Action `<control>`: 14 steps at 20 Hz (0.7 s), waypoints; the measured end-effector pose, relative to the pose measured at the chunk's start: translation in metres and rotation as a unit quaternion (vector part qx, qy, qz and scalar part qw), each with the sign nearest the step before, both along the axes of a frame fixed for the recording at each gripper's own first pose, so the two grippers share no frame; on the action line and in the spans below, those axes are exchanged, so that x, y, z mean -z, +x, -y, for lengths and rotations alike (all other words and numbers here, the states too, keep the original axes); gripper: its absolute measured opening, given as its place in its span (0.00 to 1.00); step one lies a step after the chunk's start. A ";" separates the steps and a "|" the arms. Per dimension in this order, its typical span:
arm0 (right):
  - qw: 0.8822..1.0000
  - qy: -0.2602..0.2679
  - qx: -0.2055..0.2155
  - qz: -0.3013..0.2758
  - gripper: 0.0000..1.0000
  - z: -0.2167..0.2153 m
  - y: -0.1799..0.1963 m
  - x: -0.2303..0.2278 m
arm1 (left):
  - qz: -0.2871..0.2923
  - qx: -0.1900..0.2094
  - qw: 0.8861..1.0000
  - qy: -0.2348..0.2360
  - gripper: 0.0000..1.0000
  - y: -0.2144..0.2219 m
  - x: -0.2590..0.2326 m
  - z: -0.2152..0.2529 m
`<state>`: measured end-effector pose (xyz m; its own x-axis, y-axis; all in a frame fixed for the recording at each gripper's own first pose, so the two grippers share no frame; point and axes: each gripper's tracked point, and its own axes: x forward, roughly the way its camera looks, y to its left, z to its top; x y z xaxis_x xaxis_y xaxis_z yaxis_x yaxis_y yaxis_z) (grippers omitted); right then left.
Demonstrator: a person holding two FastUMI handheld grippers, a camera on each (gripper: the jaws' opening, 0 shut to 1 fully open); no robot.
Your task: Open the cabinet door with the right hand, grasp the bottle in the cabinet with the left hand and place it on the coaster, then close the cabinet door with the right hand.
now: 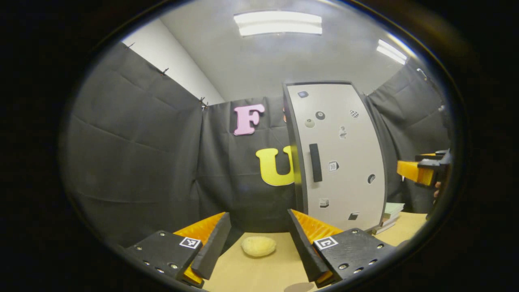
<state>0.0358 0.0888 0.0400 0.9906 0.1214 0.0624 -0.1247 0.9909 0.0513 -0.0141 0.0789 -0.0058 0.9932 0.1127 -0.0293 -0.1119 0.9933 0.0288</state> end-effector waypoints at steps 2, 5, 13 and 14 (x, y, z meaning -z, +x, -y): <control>1.000 0.007 -0.015 0.006 0.96 -0.020 0.016 -0.013 | -0.003 -0.012 1.000 0.006 0.86 -0.005 0.000 -0.011; 0.999 0.009 -0.039 0.003 0.98 -0.049 0.041 -0.027 | -0.006 -0.039 0.999 0.015 0.85 -0.019 -0.001 -0.037; 0.997 0.003 -0.077 -0.020 0.98 -0.119 0.108 -0.033 | -0.024 -0.117 0.992 0.029 0.86 -0.063 0.008 -0.095; 0.997 -0.001 -0.079 -0.020 0.97 -0.127 0.117 -0.034 | -0.027 -0.125 0.991 0.030 0.85 -0.067 0.010 -0.100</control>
<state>0.1527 0.2155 0.0740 0.9610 0.2754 0.0236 -0.2764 0.9593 0.0578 -0.0813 0.1788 -0.0163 0.9312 0.3581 -0.0680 -0.3507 0.9311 0.1007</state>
